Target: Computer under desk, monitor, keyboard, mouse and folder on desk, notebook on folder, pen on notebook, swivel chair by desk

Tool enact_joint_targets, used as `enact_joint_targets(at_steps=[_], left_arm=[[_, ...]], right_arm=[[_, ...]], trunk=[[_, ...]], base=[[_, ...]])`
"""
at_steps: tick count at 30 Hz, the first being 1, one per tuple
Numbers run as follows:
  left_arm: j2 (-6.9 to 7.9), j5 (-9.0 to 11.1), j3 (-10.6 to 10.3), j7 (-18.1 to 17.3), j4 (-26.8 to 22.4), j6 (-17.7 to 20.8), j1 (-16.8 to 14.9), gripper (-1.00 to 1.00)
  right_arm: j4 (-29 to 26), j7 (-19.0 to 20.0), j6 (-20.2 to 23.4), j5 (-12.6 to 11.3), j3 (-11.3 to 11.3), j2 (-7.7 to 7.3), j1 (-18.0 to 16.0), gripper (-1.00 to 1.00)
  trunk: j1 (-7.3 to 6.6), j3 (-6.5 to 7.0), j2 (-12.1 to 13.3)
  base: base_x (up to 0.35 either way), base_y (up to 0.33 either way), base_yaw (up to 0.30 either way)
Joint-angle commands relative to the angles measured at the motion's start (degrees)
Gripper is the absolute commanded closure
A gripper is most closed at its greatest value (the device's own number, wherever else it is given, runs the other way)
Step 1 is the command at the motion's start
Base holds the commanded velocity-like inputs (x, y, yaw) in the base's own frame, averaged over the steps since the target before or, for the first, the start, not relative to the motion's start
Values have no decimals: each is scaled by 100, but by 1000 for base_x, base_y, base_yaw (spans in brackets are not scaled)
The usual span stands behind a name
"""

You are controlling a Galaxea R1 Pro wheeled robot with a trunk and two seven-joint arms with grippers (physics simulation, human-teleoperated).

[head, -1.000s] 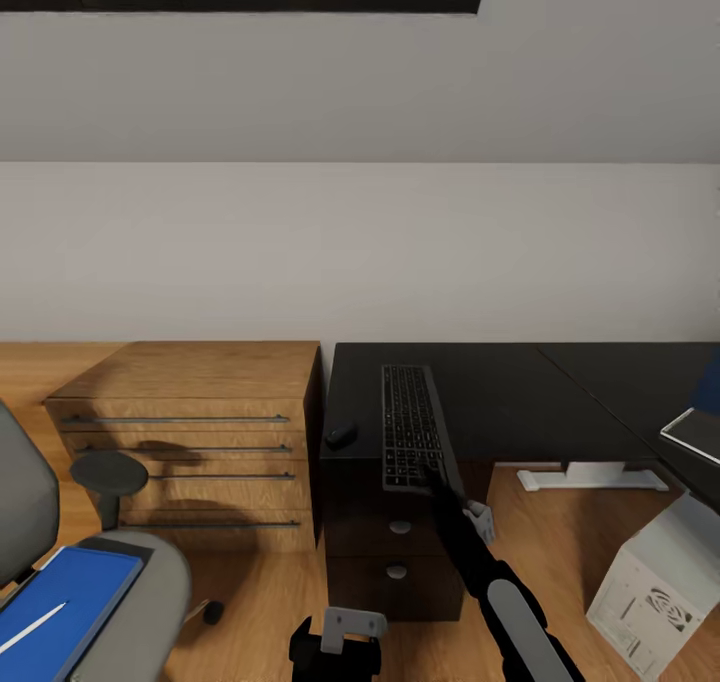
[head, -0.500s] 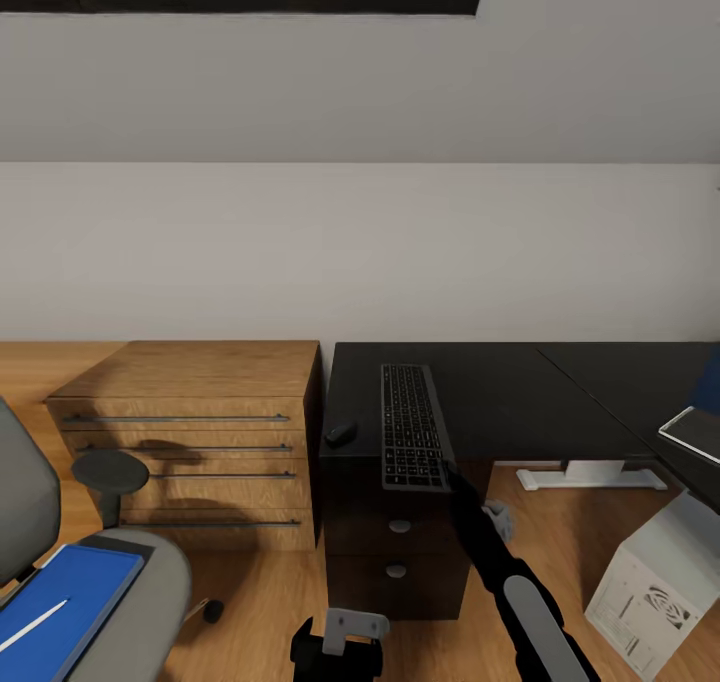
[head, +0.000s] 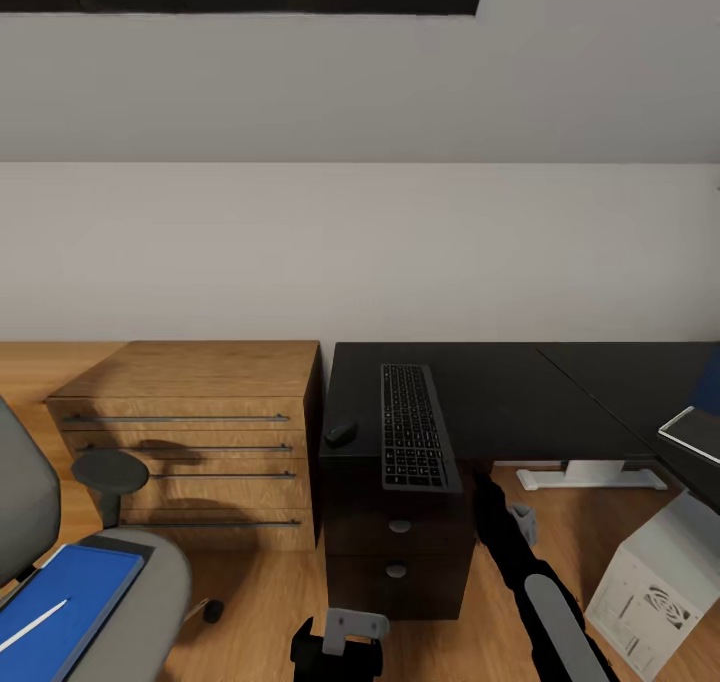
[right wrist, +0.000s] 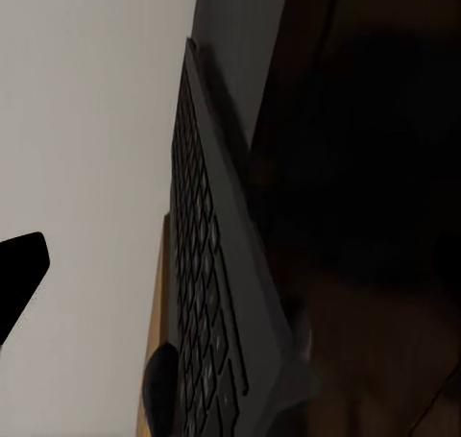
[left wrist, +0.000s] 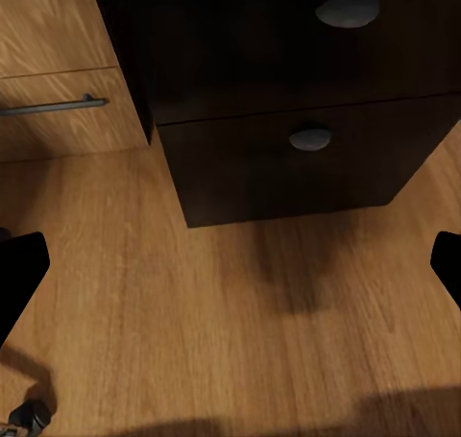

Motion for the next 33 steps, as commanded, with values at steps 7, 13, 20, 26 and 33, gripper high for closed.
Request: enact_joint_targets(at_steps=[7, 13, 20, 26, 33], left_arm=[[1, 47, -8, 42, -8, 12, -2, -100], [5, 47, -1, 42, -8, 12, -2, -100], [8, 57, 28, 42, 10, 14, -2, -100], [9, 62, 65, 42, 178, 9, -2, -100], [5, 59, 131, 42, 273, -144, -2, -100]], right_arm=[[1, 12, 29, -60, -393, 2, -2, -100], [0, 11, 30, -54, -517, -47, -2, -100], [-183, -190, 8, -2, -547, -300, -2, -100], [-522, -974, 14, 175, -522, -389, -2, -100], [-1207, -2180, 48, 989, -193, -519, -2, -100]], trunk=[[0, -4, -2], [0, -4, -2], [0, -4, -2], [0, -4, -2], [-66, 49, 118]], base=[[0, 0, 0], [0, -69, 0], [0, -264, 0], [0, -155, 0], [0, -28, 0]])
